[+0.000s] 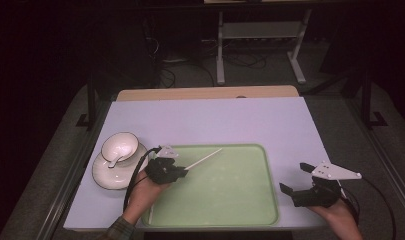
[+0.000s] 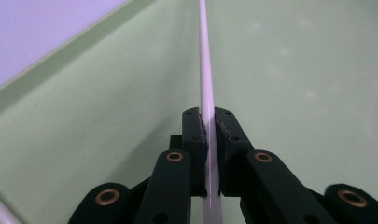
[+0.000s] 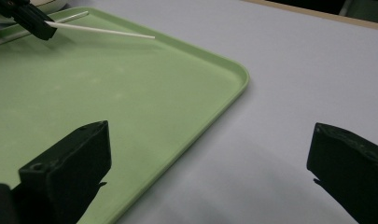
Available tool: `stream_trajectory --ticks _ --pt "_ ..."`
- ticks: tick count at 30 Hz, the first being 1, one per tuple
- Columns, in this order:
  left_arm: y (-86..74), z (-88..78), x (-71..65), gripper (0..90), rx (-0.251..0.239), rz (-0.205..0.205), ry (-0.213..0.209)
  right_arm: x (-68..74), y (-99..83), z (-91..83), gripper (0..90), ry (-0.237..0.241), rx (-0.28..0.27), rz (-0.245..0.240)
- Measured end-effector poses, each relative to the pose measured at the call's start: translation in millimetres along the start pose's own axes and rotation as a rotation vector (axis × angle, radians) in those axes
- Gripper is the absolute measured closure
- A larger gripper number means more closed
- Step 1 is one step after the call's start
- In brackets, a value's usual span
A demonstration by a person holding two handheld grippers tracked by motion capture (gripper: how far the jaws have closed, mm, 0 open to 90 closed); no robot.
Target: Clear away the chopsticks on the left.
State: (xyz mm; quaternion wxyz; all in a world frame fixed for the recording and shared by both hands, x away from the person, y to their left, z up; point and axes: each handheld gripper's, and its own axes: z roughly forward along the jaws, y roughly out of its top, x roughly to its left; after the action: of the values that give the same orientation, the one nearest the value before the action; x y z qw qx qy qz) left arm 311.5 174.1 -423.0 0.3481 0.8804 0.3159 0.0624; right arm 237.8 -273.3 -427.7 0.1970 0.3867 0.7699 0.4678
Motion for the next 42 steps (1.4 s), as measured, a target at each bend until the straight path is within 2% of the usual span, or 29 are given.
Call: stream_trajectory --ticks 13,21,32,35,42 --pt "-3.9 6.9 0.8 83.2 0.013 -0.019 0.0 0.2 0.2 -0.1 0.0 -0.001 0.0 0.001" --pt "-5.9 11.1 -0.2 82.9 0.031 -0.017 0.0 -0.2 0.0 -0.1 0.0 -0.001 0.0 0.001" --pt "-6.3 10.3 0.5 80.6 0.028 -0.016 -0.014 -0.3 0.0 -0.2 0.0 -0.002 0.001 0.001" --pt "-4.3 6.3 0.8 78.9 0.009 -0.01 -0.021 -0.5 -0.1 -0.2 0.0 -0.005 0.002 0.001" --pt "10.0 2.4 4.3 89.7 -0.016 0.014 -0.056 -0.3 -0.1 -0.5 0.0 -0.006 0.0 0.0"
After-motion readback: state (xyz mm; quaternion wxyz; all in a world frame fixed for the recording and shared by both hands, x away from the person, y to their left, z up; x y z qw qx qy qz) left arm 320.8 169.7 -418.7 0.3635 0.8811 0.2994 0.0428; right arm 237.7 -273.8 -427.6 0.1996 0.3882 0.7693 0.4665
